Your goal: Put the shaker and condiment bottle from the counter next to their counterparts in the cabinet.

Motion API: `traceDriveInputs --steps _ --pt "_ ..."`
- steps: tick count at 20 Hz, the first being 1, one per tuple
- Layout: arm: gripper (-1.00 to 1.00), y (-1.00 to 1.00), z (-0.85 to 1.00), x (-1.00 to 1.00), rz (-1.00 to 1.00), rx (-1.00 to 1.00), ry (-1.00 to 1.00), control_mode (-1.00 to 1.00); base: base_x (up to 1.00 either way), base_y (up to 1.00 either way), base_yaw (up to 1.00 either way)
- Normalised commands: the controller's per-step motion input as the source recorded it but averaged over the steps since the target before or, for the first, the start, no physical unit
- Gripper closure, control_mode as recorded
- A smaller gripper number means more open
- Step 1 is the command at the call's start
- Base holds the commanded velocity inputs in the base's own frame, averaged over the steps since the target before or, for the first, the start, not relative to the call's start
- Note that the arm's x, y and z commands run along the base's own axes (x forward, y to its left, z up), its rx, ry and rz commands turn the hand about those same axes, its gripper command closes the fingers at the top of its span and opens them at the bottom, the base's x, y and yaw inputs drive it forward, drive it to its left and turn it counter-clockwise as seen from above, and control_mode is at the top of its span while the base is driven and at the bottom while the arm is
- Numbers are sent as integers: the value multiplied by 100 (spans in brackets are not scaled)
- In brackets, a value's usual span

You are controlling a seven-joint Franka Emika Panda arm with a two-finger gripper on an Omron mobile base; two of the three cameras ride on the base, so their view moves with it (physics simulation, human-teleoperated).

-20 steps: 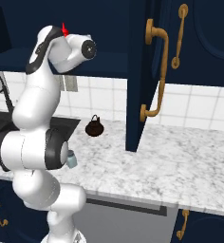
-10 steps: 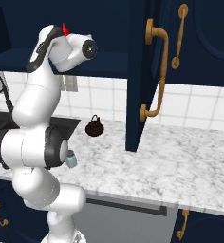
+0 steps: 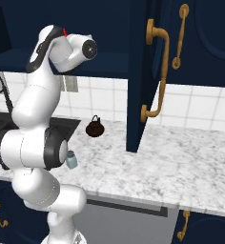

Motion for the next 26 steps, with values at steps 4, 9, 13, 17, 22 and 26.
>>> traceDriveInputs --steps 4,9,13,17,22,26 --pt "-100 0 0 0 0 0 0 -100 0 0 0" --pt "-100 0 0 -3 0 0 0 -100 0 0 0" --pt "-100 0 0 -18 0 0 0 -100 0 0 0" --pt "-100 0 -2 -40 0 0 0 -100 0 0 0" --pt "-100 0 -15 -74 1 0 0 -100 0 0 0" --pt "-100 -4 -20 -92 5 0 0 -100 0 0 0"
